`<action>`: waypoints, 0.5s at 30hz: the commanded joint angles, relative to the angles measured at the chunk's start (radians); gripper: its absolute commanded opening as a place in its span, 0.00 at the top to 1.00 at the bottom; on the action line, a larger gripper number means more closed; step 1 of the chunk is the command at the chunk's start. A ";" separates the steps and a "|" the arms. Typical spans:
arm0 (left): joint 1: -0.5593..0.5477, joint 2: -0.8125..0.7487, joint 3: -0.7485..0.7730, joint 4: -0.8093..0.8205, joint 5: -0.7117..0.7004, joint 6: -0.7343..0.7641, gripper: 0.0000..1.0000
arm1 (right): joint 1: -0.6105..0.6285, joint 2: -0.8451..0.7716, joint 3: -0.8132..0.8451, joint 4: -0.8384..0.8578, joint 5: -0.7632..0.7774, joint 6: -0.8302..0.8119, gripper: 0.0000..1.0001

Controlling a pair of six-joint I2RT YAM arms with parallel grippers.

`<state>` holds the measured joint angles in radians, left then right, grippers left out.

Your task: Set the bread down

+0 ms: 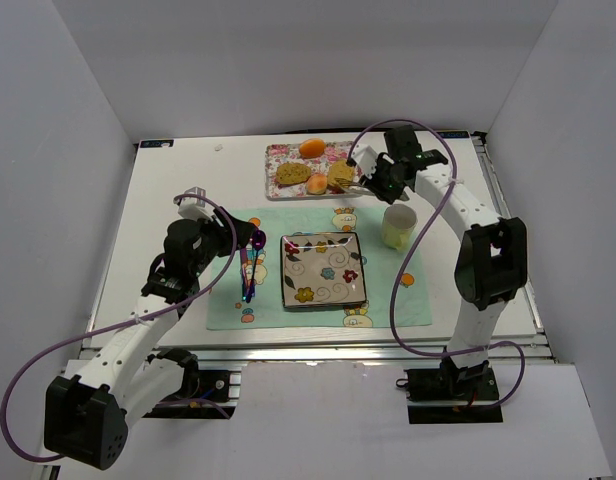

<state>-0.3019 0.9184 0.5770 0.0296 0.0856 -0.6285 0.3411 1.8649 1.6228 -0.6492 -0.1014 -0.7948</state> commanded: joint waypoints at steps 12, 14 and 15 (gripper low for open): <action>0.004 -0.029 0.014 -0.004 -0.012 0.005 0.38 | 0.001 -0.114 0.019 0.091 -0.015 0.040 0.94; 0.004 -0.025 0.022 -0.007 -0.011 0.008 0.38 | -0.002 -0.159 0.015 0.087 -0.029 0.045 0.95; 0.004 -0.022 0.025 -0.006 -0.010 0.010 0.38 | -0.007 -0.195 0.002 0.080 -0.052 0.043 0.95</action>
<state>-0.3019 0.9100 0.5770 0.0256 0.0856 -0.6283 0.3413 1.8189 1.6212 -0.6266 -0.0949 -0.7713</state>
